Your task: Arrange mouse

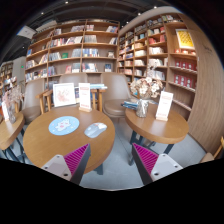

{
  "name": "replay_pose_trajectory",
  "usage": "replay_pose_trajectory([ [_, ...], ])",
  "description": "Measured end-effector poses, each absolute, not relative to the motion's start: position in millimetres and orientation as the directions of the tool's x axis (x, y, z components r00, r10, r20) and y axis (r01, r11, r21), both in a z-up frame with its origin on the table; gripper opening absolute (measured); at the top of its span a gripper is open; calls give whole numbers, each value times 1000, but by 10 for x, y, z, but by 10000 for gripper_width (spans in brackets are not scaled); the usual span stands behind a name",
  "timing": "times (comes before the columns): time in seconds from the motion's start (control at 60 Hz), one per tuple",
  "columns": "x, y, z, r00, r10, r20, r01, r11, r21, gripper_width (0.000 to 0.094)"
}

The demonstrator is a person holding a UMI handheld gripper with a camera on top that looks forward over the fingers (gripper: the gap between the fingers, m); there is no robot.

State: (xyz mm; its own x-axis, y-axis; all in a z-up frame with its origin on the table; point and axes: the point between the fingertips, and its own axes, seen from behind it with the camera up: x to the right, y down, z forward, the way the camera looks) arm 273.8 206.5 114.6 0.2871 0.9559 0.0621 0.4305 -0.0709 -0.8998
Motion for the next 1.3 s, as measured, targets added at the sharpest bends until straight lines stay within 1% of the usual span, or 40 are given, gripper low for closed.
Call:
replay_pose_trajectory([
  [0.433, 2254, 1408, 966, 72, 995, 75, 418, 38, -908, 855],
  [0.683, 1978, 1276, 791, 39, 998, 57, 423, 36, -905, 853],
  [0.85, 1718, 1268, 603, 30, 999, 43, 434, 26, -901, 853],
  [1.1, 1270, 1347, 234, 27, 999, 23, 476, 7, -879, 854],
  [1.3, 958, 1534, 72, 57, 998, 32, 501, -1, -866, 855],
])
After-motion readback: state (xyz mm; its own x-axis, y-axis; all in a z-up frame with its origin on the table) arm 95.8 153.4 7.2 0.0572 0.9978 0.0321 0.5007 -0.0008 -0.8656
